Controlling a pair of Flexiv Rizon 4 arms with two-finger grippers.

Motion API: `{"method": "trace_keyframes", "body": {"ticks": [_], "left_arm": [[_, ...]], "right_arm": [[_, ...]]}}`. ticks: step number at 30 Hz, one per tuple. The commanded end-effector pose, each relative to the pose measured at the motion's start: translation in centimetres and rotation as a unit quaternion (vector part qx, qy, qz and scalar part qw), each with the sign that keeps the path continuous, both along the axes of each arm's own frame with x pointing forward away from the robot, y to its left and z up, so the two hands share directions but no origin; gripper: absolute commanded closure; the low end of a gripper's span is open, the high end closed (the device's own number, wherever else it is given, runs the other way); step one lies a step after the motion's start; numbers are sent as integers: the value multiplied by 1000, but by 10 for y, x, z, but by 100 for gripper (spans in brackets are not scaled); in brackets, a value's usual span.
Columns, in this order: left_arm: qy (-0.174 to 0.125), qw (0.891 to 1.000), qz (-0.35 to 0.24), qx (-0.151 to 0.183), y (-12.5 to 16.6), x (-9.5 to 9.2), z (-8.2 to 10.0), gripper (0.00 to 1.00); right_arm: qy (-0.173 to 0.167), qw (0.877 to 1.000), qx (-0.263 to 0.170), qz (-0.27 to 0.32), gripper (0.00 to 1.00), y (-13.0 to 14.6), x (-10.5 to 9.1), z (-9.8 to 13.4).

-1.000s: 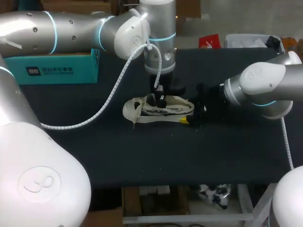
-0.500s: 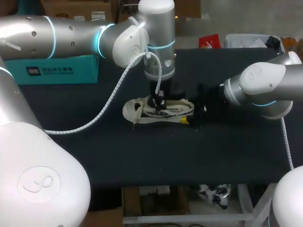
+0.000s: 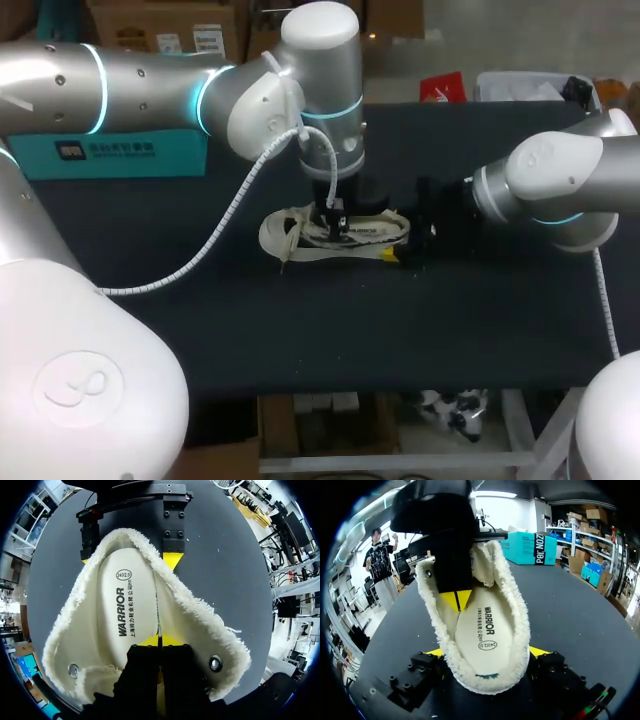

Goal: Open the shoe tongue, take the insole out of the shoe, put the insole back into the shoe, and pack the shoe into the shoebox

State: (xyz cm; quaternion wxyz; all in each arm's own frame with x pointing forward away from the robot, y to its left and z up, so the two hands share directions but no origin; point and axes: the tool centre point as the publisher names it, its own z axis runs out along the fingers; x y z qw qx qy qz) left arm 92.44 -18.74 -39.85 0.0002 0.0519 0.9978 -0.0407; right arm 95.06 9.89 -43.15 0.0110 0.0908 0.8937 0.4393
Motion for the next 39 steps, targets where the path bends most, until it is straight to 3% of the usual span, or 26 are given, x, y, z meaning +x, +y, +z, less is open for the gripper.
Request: {"method": "trace_keyframes", "body": {"ticks": [1, 3, 14, 29, 31, 32, 33, 39], "left_arm": [[-10, 1000, -3, -1, 1, -5, -32, 76], [-18, 1000, -6, 2, 0, -6, -32, 69], [-56, 998, -2, 25, -9, 9, -61, 59], [-88, 995, -1, 40, -11, 62, -104, 66], [-92, 995, 1, 41, -11, 69, -105, 73], [-93, 995, 1, 41, -10, 71, -105, 84], [-94, 995, 1, 40, -10, 74, -104, 100], [-94, 995, -7, 20, -5, 76, -86, 100]], "right_arm": [[1, 1000, 1, -1, 100, -1, 3, -7], [1, 1000, 1, -1, 100, -1, 3, -7], [1, 1000, 1, -1, 100, -1, 3, -7], [1, 1000, 1, -1, 100, -1, 3, -7], [1, 1000, 1, -1, 100, -1, 3, -7], [1, 1000, 1, -1, 100, -1, 3, -7], [1, 1000, 1, -1, 100, -1, 3, -7], [1, 1000, 1, -1, 100, -1, 3, -7]]}}
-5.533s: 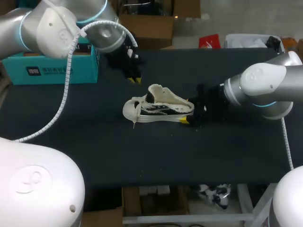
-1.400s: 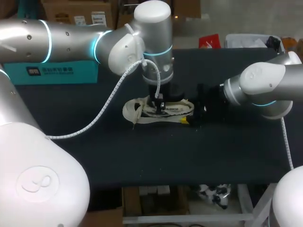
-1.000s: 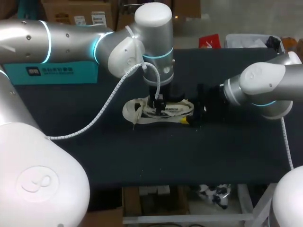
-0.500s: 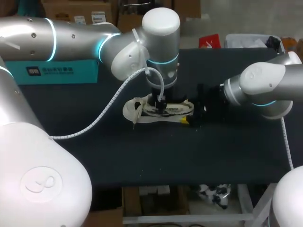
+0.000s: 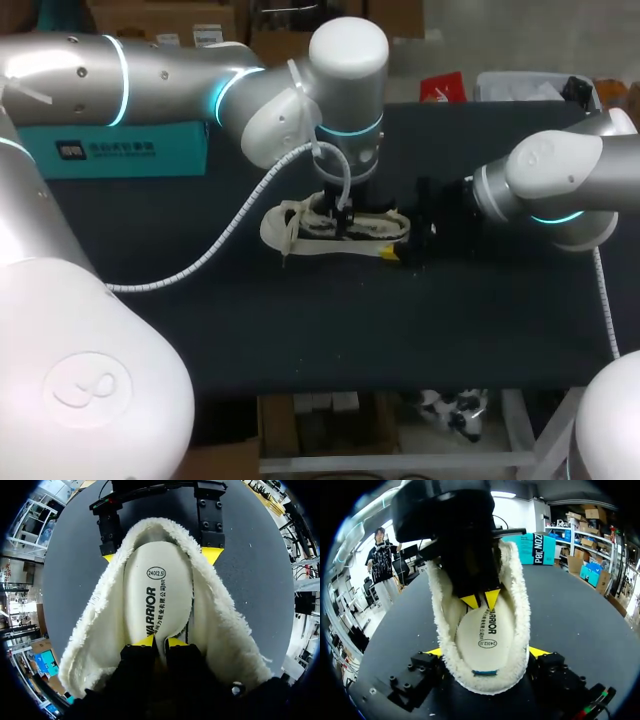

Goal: Open the shoe tongue, take the insole out of the shoe, put the insole back into the shoe, and pack the shoe into the shoebox

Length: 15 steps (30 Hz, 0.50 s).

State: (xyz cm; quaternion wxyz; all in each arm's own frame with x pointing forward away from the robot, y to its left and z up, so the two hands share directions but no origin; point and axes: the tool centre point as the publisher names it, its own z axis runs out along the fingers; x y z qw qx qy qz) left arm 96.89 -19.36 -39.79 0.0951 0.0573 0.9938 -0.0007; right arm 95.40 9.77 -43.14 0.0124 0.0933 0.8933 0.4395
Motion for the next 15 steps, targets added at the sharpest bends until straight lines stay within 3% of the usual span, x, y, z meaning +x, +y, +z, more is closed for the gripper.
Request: {"method": "trace_keyframes", "body": {"ticks": [1, 15], "left_arm": [[4, 1000, -10, -20, 1, 29, -83, 100], [33, 989, -84, -113, 0, -20, -3, 100]], "right_arm": [[1, 1000, 1, 2, 100, 0, -1, -7], [1, 1000, 1, 2, 100, 0, -1, -7]]}}
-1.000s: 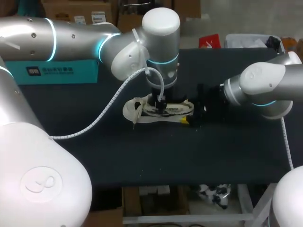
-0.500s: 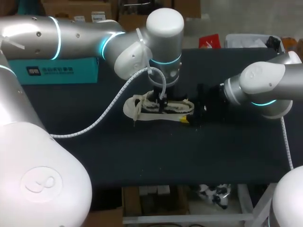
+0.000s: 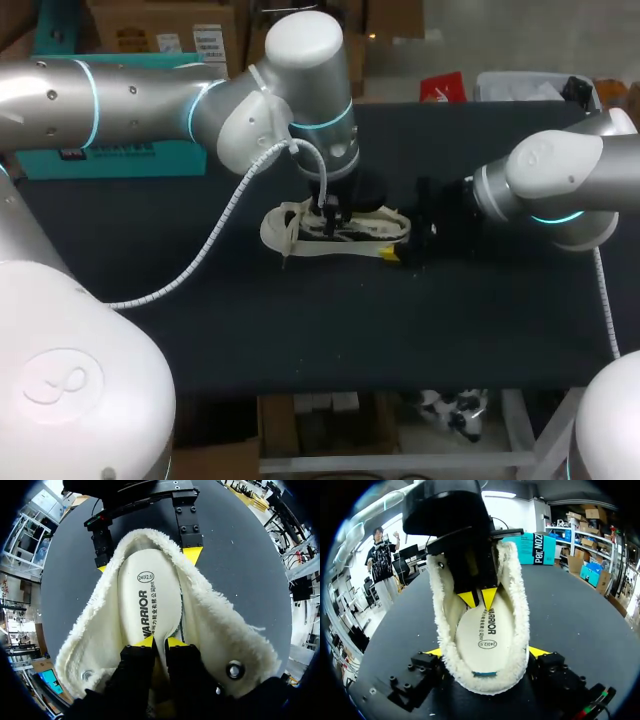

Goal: Open the shoe tongue, take the insole out of the shoe, put the insole back into the shoe, and pack the shoe into the shoebox

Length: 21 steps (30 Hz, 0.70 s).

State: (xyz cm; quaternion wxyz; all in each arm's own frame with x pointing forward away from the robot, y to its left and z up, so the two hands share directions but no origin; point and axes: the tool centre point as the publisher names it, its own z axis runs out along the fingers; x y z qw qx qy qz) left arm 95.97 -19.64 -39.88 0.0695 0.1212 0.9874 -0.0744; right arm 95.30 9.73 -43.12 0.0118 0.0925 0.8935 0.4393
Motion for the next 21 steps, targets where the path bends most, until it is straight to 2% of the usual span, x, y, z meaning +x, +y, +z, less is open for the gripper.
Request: {"method": "trace_keyframes", "body": {"ticks": [1, 10, 16, 21], "left_arm": [[7, 999, -13, -53, 3, -13, 2, 100], [31, 993, -21, -114, 5, -23, 33, 100], [43, 988, -24, -149, 2, -25, 44, 100], [40, 985, -25, -164, -1, -27, 53, 100]], "right_arm": [[1, 1000, 1, 1, 100, 1, 0, -7], [1, 1000, 1, 1, 100, 1, 0, -7], [1, 1000, 1, 1, 100, 1, 0, -7], [1, 1000, 1, 1, 100, 1, 0, -7]]}}
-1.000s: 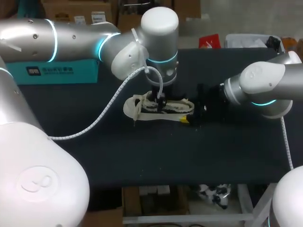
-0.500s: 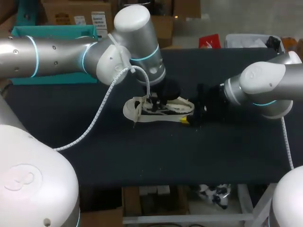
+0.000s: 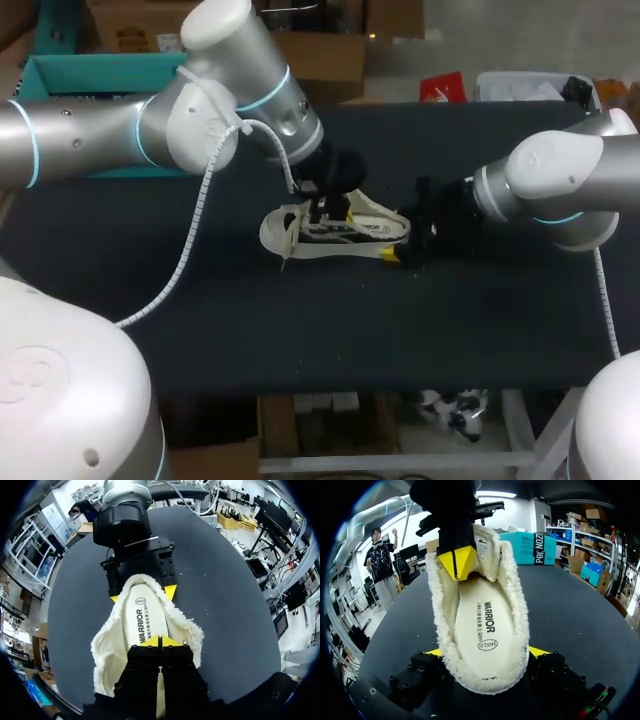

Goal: Open the shoe tongue, take the insole out of the shoe, put the insole back into the shoe, and pack the shoe into the shoebox

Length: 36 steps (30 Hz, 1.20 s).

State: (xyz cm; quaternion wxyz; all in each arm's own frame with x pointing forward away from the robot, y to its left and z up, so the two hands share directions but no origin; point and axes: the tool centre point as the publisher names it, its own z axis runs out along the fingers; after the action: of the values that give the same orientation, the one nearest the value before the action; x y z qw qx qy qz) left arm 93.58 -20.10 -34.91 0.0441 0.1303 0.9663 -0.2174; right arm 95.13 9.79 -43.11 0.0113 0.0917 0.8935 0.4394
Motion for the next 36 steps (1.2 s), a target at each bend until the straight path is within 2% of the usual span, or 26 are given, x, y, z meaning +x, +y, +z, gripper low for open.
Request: {"method": "trace_keyframes", "body": {"ticks": [1, 6, 7, 8, 10, 11, 12, 13, 19, 26, 29, 36], "left_arm": [[-1, 1000, -1, -28, 4, -4, 5, 100], [-1, 1000, 1, 5, -1, -4, 5, 100], [8, 1000, 5, 15, -3, -3, 4, 100], [18, 999, 6, 30, -5, -1, 2, 93], [42, 997, 19, 58, -9, 5, -1, 88], [51, 996, 25, 71, -10, 7, -2, 90], [63, 994, 30, 86, -11, 9, -3, 98], [68, 993, 33, 95, -12, 11, -3, 100], [80, 985, 27, 151, -12, 8, 1, 100], [118, 969, 9, 216, -6, -1, -2, 100], [121, 965, 1, 234, 1, -8, -5, 100], [119, 963, -3, 243, 14, -15, -16, 100]], "right_arm": [[0, 1000, 1, 0, 100, 0, 2, -8], [0, 1000, 1, 0, 100, 0, 2, -8], [0, 1000, 1, 0, 100, 0, 2, -8], [0, 1000, 1, 0, 100, 0, 2, -8], [0, 1000, 1, 0, 100, 0, 2, -8], [0, 1000, 1, 0, 100, 0, 2, -8], [0, 1000, 1, 0, 100, 0, 2, -8], [0, 1000, 1, 0, 100, 0, 2, -8], [0, 1000, 1, 0, 100, 0, 2, -8], [0, 1000, 1, 0, 100, 0, 2, -8], [0, 1000, 1, 0, 100, 0, 2, -8], [0, 1000, 1, 0, 100, 0, 2, -8]]}}
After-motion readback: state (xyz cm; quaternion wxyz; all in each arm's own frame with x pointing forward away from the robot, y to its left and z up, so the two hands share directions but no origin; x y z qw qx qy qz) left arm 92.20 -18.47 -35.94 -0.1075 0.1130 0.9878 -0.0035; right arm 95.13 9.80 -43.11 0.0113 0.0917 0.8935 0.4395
